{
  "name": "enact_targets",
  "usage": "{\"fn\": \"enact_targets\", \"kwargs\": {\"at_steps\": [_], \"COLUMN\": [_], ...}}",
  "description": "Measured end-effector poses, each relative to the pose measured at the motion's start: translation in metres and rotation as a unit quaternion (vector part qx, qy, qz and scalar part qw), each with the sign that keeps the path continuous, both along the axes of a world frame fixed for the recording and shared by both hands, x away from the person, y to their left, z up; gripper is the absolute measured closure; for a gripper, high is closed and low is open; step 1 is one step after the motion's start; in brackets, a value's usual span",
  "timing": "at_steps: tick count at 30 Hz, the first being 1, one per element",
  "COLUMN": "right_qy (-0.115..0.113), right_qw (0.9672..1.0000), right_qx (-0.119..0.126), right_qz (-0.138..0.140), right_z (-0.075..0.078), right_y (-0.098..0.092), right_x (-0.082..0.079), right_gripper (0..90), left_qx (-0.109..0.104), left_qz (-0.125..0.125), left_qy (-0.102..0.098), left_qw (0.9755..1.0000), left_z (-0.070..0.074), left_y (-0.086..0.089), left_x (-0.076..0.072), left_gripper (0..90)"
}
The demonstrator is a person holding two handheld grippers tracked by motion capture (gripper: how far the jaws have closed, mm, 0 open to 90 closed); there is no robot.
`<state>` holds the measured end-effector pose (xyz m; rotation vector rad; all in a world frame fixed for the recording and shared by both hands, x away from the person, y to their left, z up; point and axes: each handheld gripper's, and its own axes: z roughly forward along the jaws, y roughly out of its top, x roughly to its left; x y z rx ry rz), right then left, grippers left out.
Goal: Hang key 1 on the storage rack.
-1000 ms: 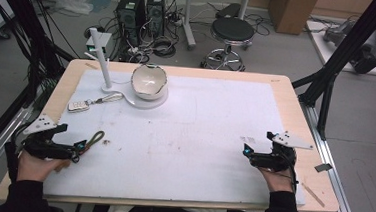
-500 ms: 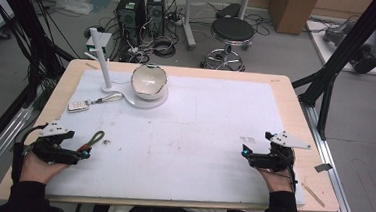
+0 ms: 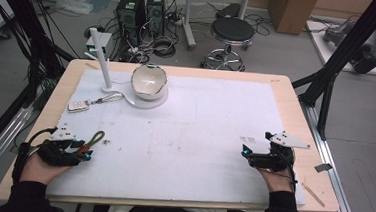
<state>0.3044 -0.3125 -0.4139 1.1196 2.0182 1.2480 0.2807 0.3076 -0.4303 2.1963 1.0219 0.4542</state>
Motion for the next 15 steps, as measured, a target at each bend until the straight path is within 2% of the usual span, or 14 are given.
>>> {"fn": "enact_targets", "kwargs": {"at_steps": [4, 7, 10, 15], "right_qy": [0.0, -0.002, 0.001, 0.0], "right_qw": [1.0, 1.0, 1.0, 1.0], "right_qx": [-0.001, -0.002, -0.003, -0.004], "right_qz": [0.0, -0.001, -0.001, -0.001], "right_z": [-0.0001, -0.0003, -0.0003, -0.0005], "right_y": [0.0001, 0.0006, 0.0009, 0.0013], "right_x": [0.0001, 0.0003, 0.0, 0.0003], "right_gripper": [0.6, 0.6, 0.6, 0.6], "left_qx": [0.007, 0.025, 0.033, 0.028], "left_qz": [-0.002, -0.002, -0.002, 0.002], "left_qy": [-0.004, -0.005, -0.007, -0.007], "left_qw": [1.0, 0.9997, 0.9994, 0.9996], "left_z": [-0.0005, -0.0021, -0.0018, -0.002], "left_y": [0.0024, 0.0014, 0.0012, 0.0018], "left_x": [-0.0011, -0.0012, -0.001, -0.0006], "left_gripper": [61.8, 70.3, 72.3, 74.9]}}
